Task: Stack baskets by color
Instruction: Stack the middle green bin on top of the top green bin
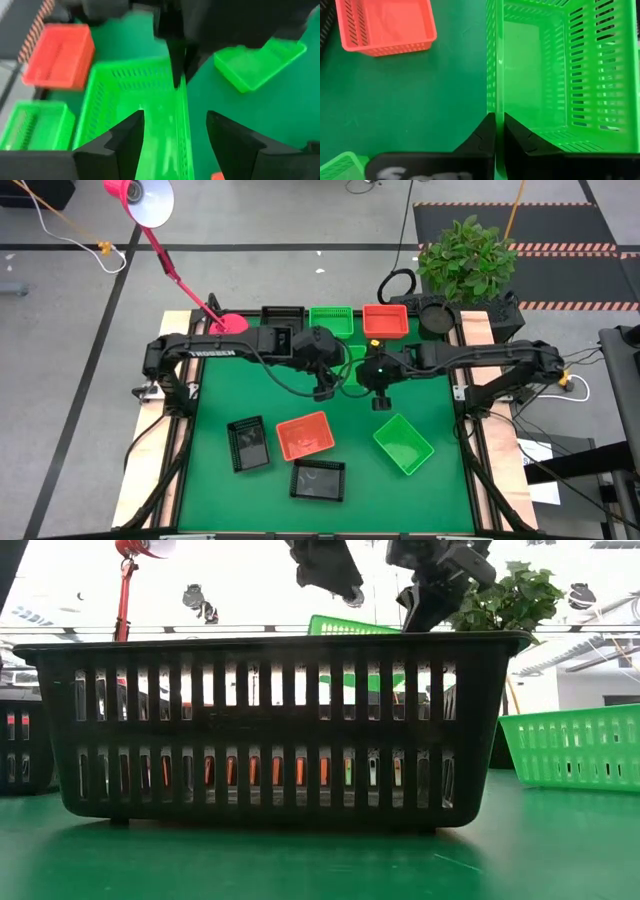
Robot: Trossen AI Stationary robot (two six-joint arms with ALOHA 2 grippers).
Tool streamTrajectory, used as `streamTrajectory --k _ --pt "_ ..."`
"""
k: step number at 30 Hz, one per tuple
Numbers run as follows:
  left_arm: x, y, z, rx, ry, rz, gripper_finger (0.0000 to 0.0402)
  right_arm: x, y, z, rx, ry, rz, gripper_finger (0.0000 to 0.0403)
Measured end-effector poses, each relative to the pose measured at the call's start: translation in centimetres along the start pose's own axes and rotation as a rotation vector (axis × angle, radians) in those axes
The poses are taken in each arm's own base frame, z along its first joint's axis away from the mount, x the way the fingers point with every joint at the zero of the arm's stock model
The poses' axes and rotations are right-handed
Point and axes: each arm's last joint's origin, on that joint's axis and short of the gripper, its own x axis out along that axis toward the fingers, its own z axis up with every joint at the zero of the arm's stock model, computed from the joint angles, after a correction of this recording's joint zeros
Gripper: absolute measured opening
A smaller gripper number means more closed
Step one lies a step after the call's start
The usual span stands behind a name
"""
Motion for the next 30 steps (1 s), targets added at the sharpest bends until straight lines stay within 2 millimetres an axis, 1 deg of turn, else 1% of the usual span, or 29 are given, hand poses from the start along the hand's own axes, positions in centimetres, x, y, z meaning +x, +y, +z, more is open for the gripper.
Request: streamTrajectory --k 3,5,9,13,20,24,27,30 --pt "0.4 0.0 -0.2 -0.024 0.022 -0.005 0.0215 -0.1 -0.1 0.4 -0.022 0.020 -0.014 0.0008" --pt "0.6 -0.1 -0.7 -0.024 0.071 -0.017 0.0221 -0.4 -0.3 0.7 -0.022 0.014 -0.046 0.0008" --pt "0.9 -0.3 -1.0 -0.026 0.098 -0.063 0.0230 -0.6 -0.7 0.6 -0.036 0.020 -0.057 0.0008" --pt "1.1 -0.2 -1.1 -0.011 0.102 -0.057 0.0232 -0.6 -0.9 0.5 -0.055 0.024 -0.061 0.0008" --pt "2.8 0.1 -3.1 -0.027 0.169 -0.039 0.0232 -1.0 -1.0 0.6 -0.056 0.002 -0.065 0.0008" --pt "3.4 -0.2 -3.8 -0.023 0.193 -0.009 0.0231 -1.0 -0.9 0.6 -0.058 -0.001 -0.064 0.0008" --pt "3.4 -0.2 -3.8 -0.017 0.185 0.019 0.0220 -1.0 -0.9 0.6 -0.058 -0.002 -0.062 0.0008" --pt "3.5 -0.1 -3.6 -0.019 0.160 0.027 0.0193 -1.0 -0.9 0.5 -0.057 -0.001 -0.062 0.0008"
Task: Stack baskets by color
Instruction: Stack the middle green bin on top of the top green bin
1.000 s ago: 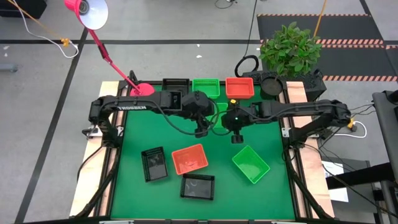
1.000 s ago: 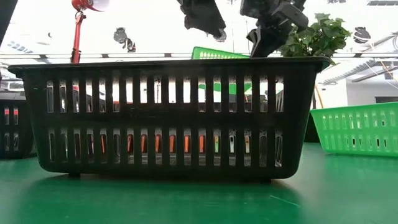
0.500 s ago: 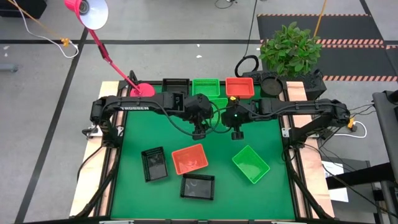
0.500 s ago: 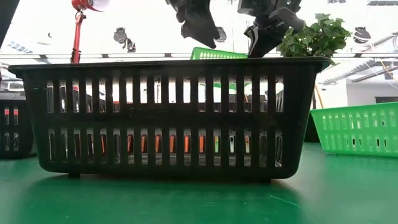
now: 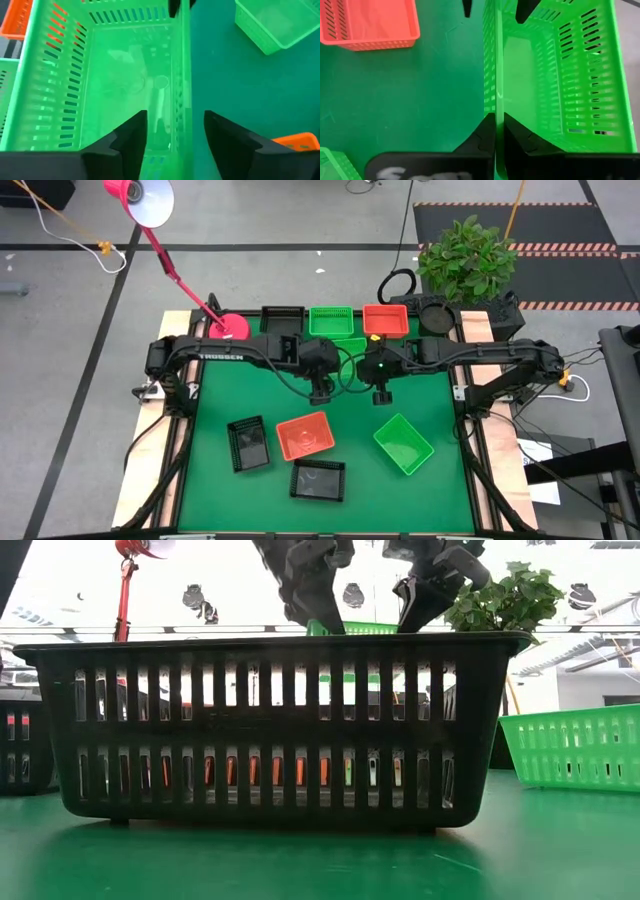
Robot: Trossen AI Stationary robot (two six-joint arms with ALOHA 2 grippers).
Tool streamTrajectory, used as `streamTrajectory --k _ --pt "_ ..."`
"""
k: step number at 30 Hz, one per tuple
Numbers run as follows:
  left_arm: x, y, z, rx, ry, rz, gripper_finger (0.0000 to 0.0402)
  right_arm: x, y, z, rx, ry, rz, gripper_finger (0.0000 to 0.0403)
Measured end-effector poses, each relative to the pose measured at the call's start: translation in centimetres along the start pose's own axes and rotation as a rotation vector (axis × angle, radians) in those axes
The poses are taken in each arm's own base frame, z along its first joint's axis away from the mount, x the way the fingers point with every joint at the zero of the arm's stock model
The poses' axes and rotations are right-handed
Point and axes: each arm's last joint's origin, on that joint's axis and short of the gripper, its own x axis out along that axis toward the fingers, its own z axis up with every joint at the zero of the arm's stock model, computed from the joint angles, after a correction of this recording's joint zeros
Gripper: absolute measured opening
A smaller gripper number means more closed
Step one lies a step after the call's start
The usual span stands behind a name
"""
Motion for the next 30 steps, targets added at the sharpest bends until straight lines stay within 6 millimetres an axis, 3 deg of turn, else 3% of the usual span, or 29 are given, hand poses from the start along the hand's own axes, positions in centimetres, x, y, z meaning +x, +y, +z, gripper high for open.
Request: streamTrajectory --k 19,30 --pt "0.0 0.0 0.2 0.035 -0.020 0.001 0.0011 0.0 -0.1 0.1 0.011 -0.013 -0.008 0.0012" --pt "0.1 1.4 0.3 0.197 -0.031 0.026 0.0008 -1.9 -0.7 0.6 0.024 -0.134 -0.047 0.0061"
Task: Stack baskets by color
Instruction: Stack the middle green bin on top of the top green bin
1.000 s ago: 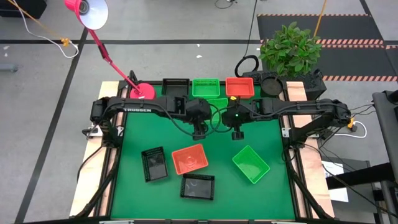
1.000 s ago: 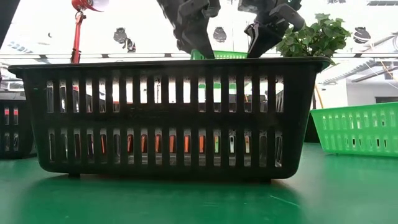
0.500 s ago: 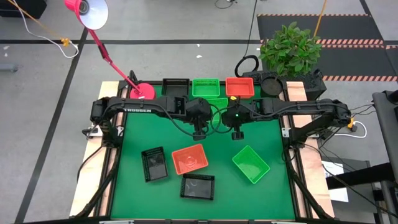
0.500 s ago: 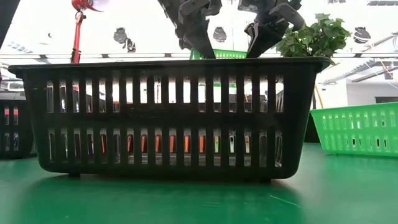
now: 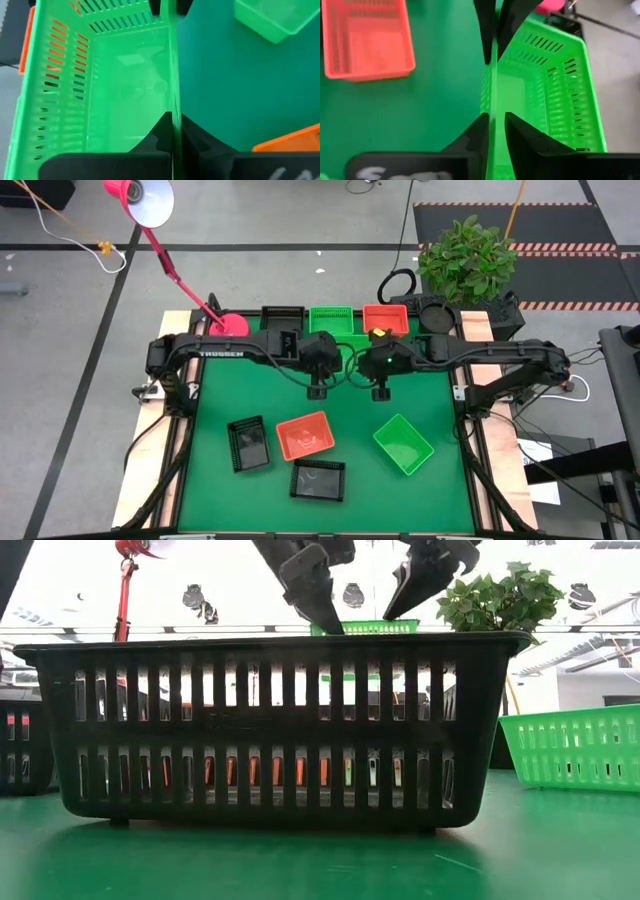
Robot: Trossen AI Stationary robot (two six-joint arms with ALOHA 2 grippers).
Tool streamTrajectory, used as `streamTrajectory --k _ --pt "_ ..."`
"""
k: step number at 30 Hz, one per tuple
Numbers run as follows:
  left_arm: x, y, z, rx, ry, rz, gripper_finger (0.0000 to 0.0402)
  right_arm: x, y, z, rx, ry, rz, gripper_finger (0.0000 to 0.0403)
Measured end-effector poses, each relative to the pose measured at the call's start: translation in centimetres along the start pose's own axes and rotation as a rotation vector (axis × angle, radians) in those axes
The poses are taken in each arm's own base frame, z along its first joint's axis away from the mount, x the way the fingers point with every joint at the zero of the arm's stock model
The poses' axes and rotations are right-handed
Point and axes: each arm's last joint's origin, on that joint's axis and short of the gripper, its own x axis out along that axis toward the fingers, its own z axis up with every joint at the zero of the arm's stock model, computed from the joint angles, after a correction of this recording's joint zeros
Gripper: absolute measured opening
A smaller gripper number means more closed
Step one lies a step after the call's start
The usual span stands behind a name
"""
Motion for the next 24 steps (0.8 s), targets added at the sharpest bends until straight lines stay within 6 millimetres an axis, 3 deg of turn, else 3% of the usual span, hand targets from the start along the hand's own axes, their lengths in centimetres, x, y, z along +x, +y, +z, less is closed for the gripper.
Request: streamTrajectory --k 13,24 --pt "-0.2 6.5 -2.2 0.144 0.047 0.098 0.0006 -4.5 -3.5 -1.4 0.104 -0.089 -0.125 0.0116" --pt "-1.1 15.3 -5.6 0.058 -0.076 0.122 0.0006 -6.9 -6.6 -3.8 0.199 -0.053 -0.246 0.0116"
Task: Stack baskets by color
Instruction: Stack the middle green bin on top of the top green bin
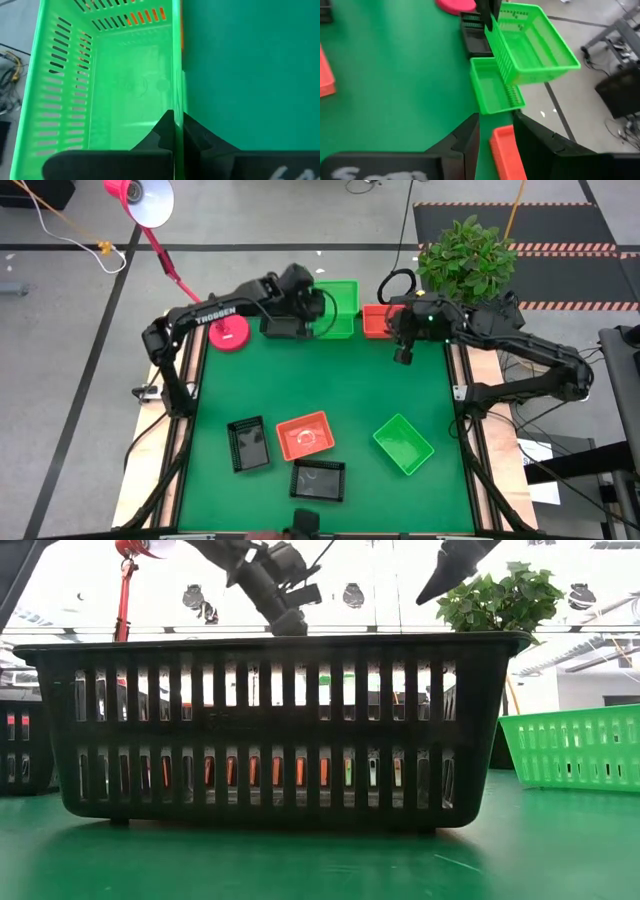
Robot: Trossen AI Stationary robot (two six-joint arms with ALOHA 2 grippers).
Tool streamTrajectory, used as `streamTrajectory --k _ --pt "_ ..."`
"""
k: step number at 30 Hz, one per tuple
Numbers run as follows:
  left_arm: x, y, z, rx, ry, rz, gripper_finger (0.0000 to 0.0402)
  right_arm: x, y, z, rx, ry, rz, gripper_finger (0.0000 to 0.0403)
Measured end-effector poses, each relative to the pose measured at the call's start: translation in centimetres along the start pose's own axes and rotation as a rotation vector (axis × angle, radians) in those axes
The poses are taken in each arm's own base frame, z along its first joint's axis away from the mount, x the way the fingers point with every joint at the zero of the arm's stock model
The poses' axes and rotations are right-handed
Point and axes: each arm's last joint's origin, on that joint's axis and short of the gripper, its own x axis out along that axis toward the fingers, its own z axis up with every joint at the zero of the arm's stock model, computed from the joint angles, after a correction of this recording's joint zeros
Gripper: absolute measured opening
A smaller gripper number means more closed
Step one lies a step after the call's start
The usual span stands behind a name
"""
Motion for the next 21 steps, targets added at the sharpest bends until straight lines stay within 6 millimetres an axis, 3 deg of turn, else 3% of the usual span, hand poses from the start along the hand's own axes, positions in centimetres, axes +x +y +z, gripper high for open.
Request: streamTrajectory --k 5,8,21 --pt "0.0 3.1 -2.0 -0.034 -0.045 0.004 0.0014 0.2 -1.3 -0.2 0.039 0.000 -0.047 0.0116" --pt "0.2 3.9 -3.0 -0.053 -0.053 -0.028 0.0006 0.3 -1.8 -0.2 0.057 -0.008 -0.070 0.0116" --pt "4.7 2.6 -3.9 -0.025 -0.018 -0.135 0.0012 1.0 -3.5 -0.2 0.178 -0.101 -0.161 0.0116"
